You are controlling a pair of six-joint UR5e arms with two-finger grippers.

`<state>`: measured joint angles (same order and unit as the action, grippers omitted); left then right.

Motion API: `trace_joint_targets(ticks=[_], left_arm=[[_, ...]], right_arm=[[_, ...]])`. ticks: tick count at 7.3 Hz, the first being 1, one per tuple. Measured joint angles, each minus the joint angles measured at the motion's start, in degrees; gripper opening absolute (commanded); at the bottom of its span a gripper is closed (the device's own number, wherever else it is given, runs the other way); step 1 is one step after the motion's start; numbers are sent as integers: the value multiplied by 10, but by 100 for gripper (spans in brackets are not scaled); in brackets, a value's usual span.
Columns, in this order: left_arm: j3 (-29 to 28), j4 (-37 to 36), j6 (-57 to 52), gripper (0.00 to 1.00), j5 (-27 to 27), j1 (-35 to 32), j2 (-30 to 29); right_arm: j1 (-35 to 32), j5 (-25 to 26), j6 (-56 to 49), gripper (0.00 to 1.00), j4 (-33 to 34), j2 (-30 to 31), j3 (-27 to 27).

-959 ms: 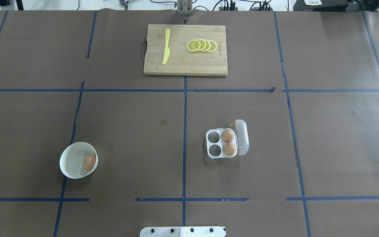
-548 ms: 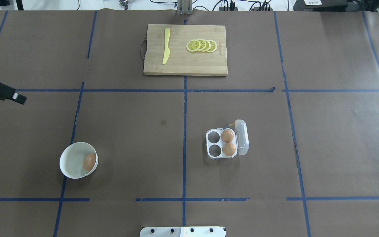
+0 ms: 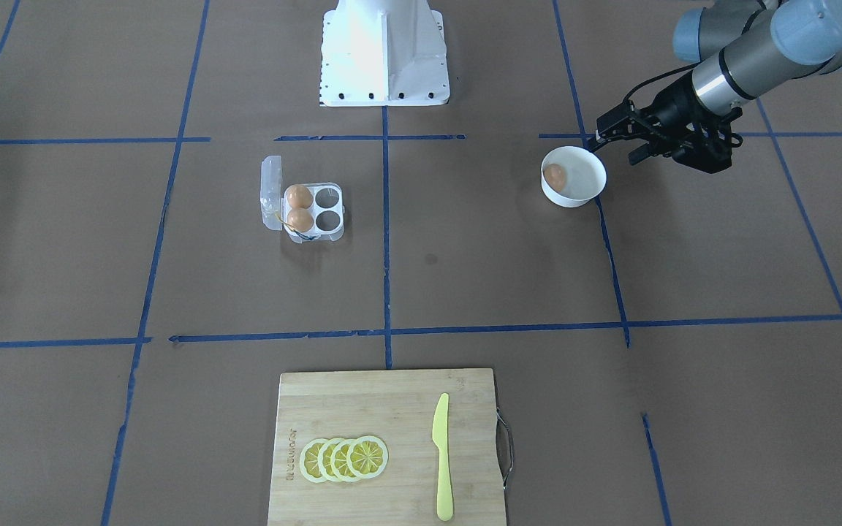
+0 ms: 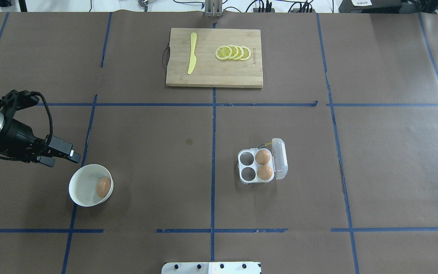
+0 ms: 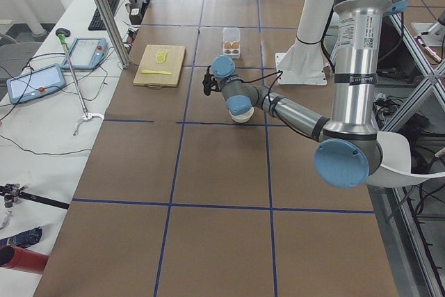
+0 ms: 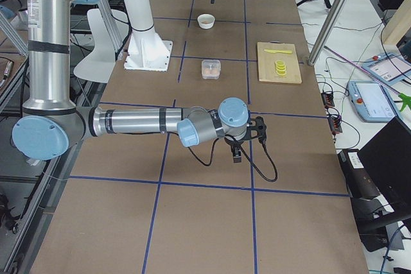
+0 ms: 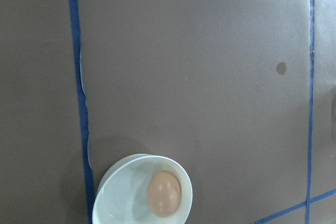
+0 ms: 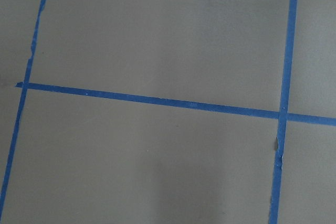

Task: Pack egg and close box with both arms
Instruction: 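Move the left gripper down toward the brown egg in the white bowl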

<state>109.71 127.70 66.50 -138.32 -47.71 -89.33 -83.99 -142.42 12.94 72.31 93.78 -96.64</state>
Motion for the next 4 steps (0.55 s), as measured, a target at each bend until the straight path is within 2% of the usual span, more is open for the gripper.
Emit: trace_joint_targets(ticks=[2, 4], left_arm=[[-10, 28, 40, 94, 23, 21, 11], [-12, 38, 78, 84, 50, 49, 13]], right_arm=[[0, 0, 0, 100, 0, 0, 1], [0, 1, 0, 100, 0, 0, 3]])
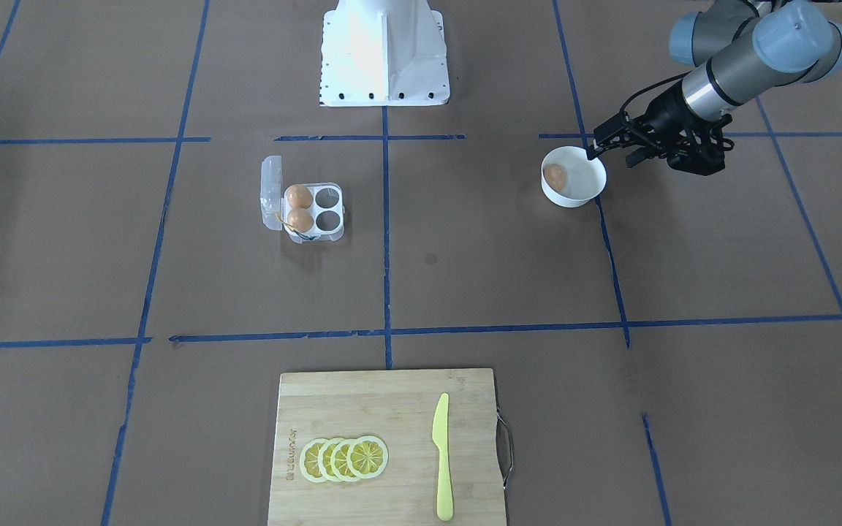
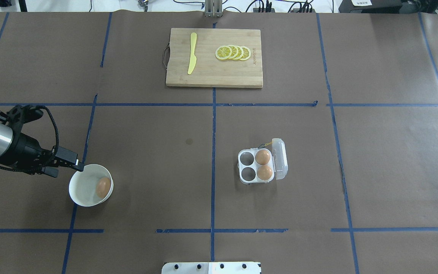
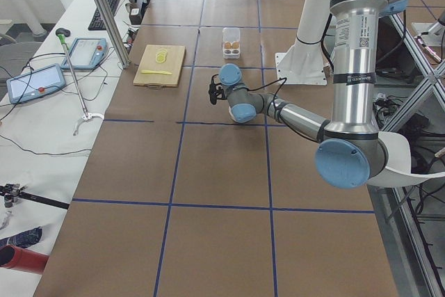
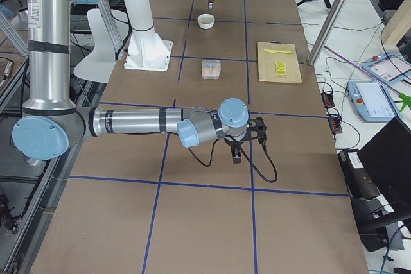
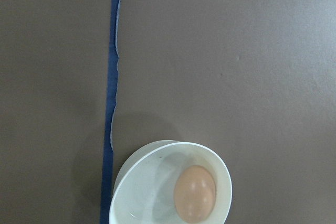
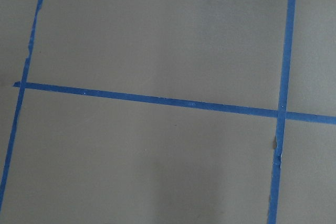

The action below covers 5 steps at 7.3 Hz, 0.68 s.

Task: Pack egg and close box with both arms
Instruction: 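Move the left gripper down toward the brown egg in the white bowl, then lower the left gripper into the bowl and close it on the egg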

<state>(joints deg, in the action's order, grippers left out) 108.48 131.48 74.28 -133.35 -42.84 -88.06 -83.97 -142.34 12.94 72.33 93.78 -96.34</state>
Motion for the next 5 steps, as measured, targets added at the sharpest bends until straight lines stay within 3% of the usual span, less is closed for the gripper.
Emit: trace_joint_targets(ticks=[1, 5], left_arm=[[-1, 10, 25, 79, 17, 18, 0], [-22, 62, 66, 78, 76, 68, -2]], right_arm=[[0, 0, 0, 100, 0, 0, 2], [0, 1, 0, 100, -1, 0, 5]])
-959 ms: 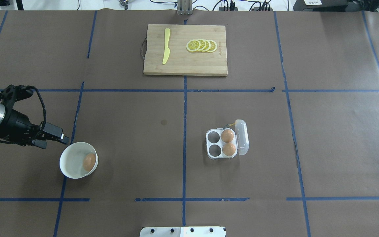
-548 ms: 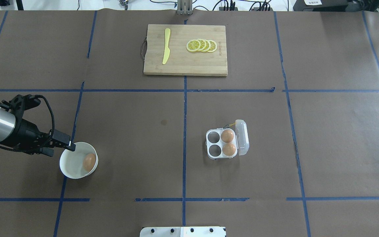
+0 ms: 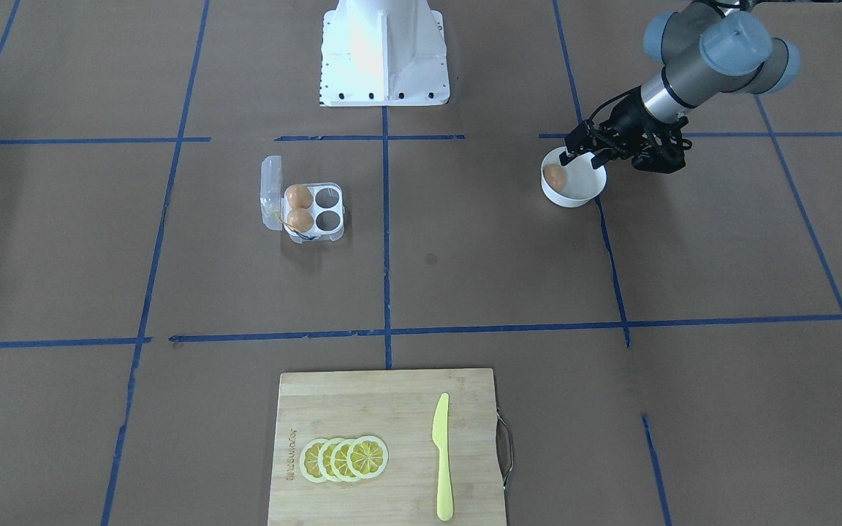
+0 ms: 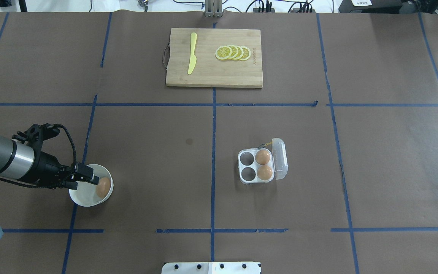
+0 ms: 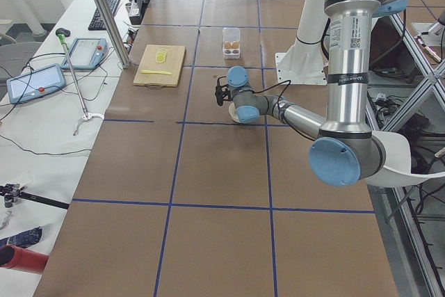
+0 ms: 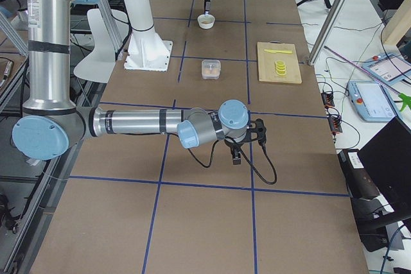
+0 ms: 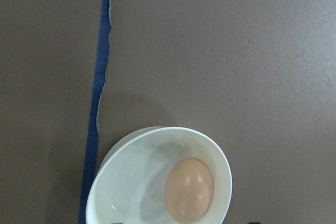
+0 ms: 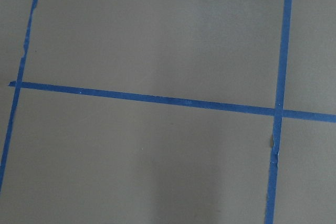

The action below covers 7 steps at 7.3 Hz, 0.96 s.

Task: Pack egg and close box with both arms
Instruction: 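Lower the left gripper into the bowl and close it on the egg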

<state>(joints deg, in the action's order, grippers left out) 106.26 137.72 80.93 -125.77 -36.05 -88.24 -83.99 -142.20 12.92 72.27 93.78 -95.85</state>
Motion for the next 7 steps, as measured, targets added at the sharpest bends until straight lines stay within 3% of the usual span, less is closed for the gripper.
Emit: trace_joint_targets(ticks=[2, 7], left_arm=[[-4, 2, 0, 70, 25, 15, -2], [-22, 3, -2, 70, 35, 31, -18]], right_arm=[[0, 1, -1, 100, 0, 0, 3], [1, 3, -2, 100, -1, 0, 12]])
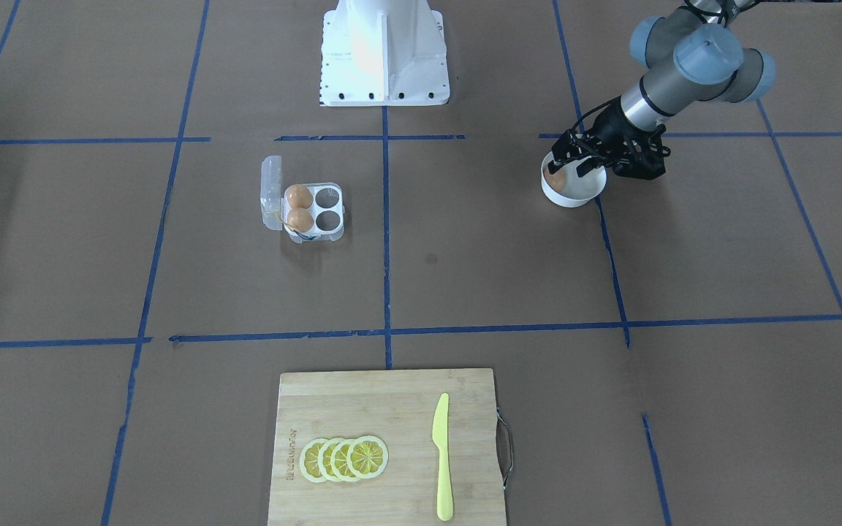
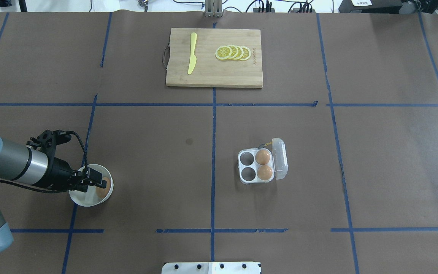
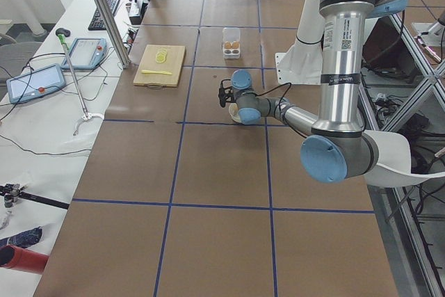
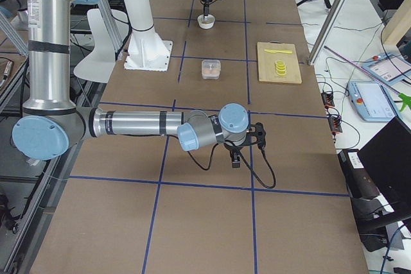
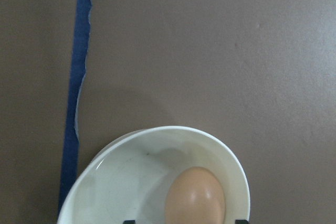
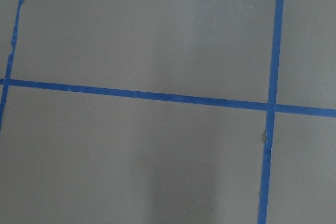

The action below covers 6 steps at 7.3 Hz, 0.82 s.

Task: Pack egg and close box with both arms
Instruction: 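Lower the left gripper into the bowl and close it on the egg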

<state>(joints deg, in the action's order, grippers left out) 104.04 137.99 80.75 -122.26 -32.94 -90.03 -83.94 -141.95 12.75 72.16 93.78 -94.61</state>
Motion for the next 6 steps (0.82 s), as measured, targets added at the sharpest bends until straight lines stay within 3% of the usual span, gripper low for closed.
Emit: trace_joint_targets(ticks=[4, 6], left_arm=[[-14, 0, -1, 64, 0, 8, -12], [-16, 0, -1, 51, 0, 11, -13]], right_arm=[[0, 0, 0, 100, 0, 0, 2], [0, 0, 0, 100, 0, 0, 3]])
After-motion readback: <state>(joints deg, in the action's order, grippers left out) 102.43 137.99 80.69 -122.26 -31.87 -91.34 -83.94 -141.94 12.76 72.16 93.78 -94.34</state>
